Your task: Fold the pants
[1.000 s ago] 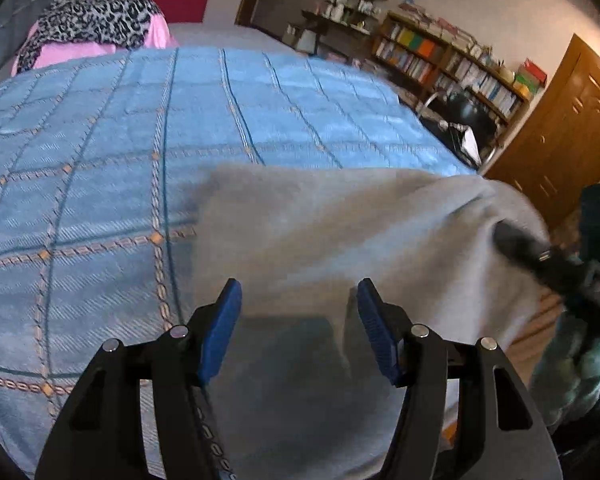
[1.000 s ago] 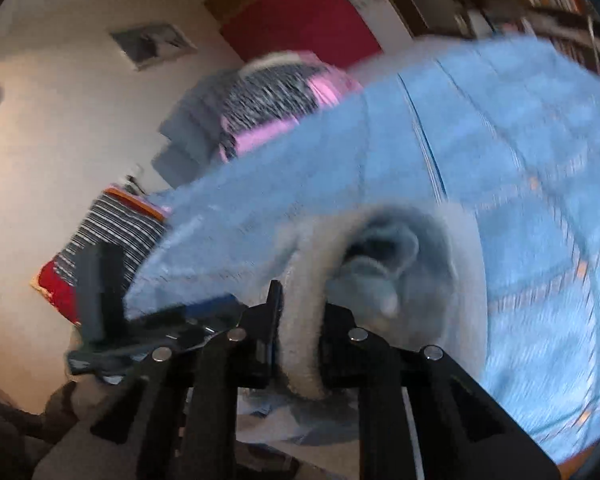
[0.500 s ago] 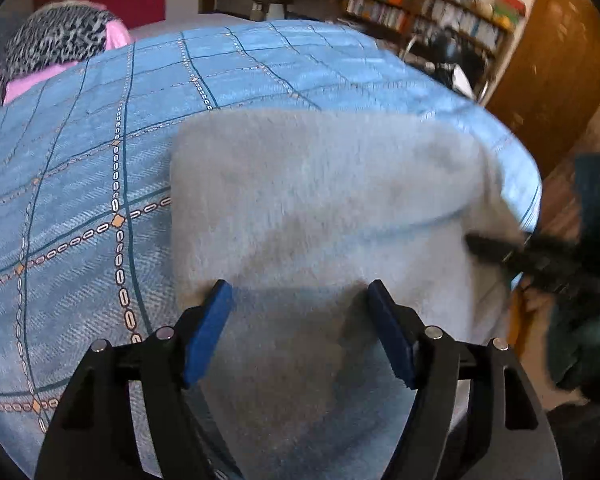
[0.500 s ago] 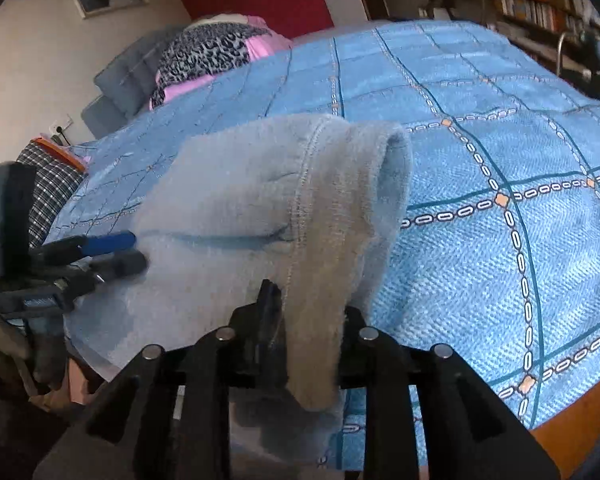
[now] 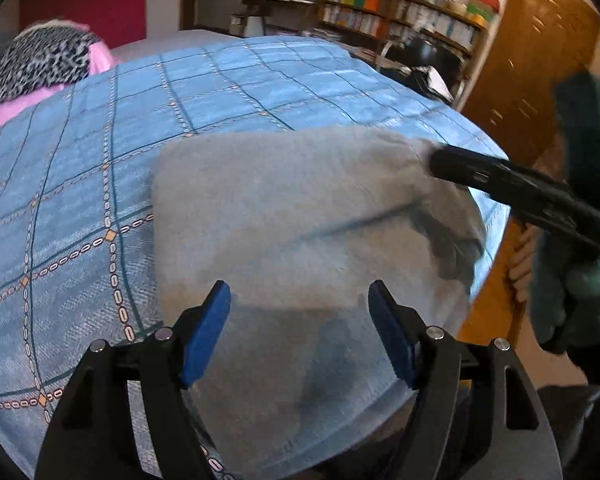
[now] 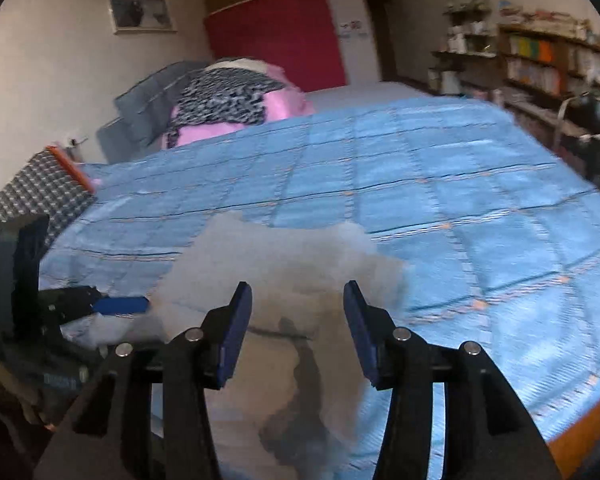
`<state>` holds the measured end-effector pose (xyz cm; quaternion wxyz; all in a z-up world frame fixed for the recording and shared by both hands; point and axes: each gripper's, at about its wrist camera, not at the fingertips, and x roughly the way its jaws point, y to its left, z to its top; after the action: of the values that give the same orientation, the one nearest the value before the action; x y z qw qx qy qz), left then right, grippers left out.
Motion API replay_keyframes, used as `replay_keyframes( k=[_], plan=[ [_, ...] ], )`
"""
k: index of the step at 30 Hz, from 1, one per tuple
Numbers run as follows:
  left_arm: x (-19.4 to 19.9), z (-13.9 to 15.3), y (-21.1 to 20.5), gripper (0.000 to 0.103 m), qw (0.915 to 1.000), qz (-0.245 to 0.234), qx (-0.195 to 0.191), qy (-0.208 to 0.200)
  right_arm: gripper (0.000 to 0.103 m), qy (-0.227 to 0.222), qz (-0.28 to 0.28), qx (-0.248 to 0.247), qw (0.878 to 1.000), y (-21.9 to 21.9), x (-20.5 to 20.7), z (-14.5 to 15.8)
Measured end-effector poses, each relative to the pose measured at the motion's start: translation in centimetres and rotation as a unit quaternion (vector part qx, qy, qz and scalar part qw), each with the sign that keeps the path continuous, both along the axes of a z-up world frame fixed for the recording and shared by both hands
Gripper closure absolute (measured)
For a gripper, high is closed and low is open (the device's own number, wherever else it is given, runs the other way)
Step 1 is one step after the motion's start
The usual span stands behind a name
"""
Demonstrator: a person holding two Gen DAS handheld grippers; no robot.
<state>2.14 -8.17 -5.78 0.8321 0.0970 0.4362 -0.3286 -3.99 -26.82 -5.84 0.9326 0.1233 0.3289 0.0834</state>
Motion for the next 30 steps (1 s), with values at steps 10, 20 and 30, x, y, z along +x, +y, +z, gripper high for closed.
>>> replay_keyframes(
  k=[10, 20, 30],
  plan=[
    [-0.1, -3.4, -0.7, 0.026, 0.9994, -0.004, 0.034, -0.003, 0.056, 0.046, -0.007, -0.022, 0.999, 0.1, 5.6, -5.5],
    [0.6, -1.6, -1.0, 0.018, 0.9999, -0.003, 0.012, -0.011, 0.056, 0.029, -0.016, -0.046, 0.998, 0.8, 4.1, -4.7],
    [6.0, -0.7, -1.7, 0.018, 0.9988, 0.048, -0.005, -0.008, 0.056, 0.034, -0.027, -0.065, 0.997, 1.0, -0.9, -4.8]
  ],
)
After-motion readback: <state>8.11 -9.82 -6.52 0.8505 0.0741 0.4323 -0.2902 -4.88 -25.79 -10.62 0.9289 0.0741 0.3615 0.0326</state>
